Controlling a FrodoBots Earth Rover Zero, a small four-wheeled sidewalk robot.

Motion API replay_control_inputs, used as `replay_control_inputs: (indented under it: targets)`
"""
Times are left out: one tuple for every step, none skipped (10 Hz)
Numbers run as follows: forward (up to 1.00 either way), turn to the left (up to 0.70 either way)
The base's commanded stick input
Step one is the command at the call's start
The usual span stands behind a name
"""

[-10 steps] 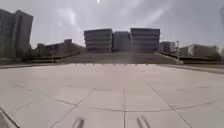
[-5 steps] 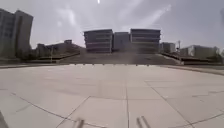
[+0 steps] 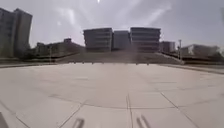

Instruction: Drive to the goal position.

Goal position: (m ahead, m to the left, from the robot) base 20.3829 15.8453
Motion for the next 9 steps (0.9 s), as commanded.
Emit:
replay_control_inputs:
  targets:
    - [0.7,0.0]
    - [0.7,0.0]
    - [0.7,0.0]
    - [0.7,0.0]
    - [0.7,0.0]
    - [0.7,0.0]
    - [0.7,0.0]
    - [0.7,0.0]
    - [0.7,0.0]
